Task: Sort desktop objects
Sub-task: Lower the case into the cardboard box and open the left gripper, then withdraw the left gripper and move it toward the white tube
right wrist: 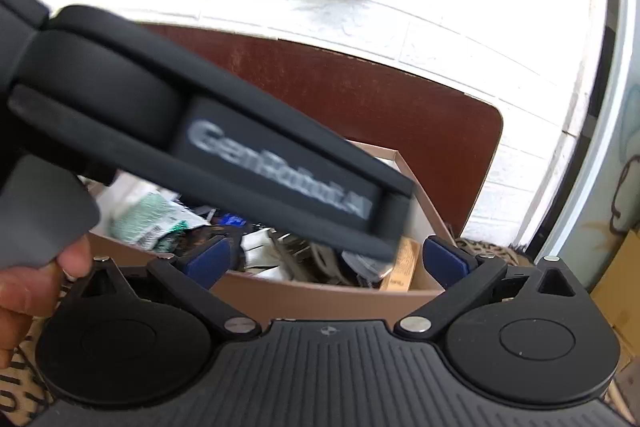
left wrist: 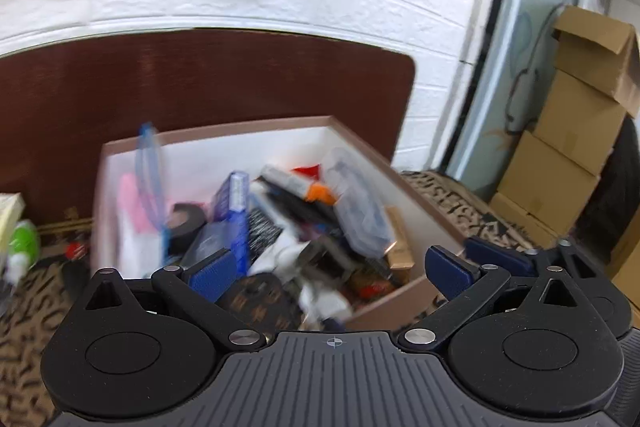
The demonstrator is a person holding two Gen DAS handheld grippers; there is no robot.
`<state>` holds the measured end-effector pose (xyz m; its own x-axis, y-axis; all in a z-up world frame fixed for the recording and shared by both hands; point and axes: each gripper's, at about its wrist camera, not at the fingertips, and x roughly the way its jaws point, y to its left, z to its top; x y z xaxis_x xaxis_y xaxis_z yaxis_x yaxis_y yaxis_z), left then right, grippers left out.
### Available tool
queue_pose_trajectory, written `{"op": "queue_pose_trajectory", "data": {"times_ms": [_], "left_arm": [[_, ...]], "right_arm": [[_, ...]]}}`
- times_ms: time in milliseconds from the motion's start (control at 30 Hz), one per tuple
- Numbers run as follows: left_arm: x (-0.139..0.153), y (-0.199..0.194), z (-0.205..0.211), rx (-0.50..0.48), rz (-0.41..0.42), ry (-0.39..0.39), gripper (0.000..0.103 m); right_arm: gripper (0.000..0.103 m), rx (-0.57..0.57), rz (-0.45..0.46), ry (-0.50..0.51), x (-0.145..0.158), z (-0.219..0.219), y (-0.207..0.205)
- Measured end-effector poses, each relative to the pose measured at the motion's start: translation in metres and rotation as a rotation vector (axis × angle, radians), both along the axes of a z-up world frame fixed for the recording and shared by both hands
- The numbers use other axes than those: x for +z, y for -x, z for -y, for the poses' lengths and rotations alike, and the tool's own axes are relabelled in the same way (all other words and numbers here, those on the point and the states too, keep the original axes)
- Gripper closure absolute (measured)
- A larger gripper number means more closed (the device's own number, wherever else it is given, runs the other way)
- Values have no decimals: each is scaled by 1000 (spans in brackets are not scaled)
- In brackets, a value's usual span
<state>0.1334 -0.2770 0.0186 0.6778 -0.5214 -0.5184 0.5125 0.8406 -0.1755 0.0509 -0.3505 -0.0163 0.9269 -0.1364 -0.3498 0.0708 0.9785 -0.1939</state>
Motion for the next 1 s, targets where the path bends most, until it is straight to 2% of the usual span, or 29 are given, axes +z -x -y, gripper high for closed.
{"op": "queue_pose_trajectory", "data": {"times_ms": [233,500,633,1000], "left_arm": [[-15,45,-40,93,-8,-34,0],[-38,86,-85,158,5,-110,0],[-46,96,-110,216,-20,-144,0],[-58,109,-162,339,-95,-158,0]], "right_arm": [[0,-13,-1,-120,-7,-11,30],[0,9,-55,-225,-31,-38,49],[0,39,-92,-255,-41,-63,58],[0,97,-156,-280,-49,-129,68]]}}
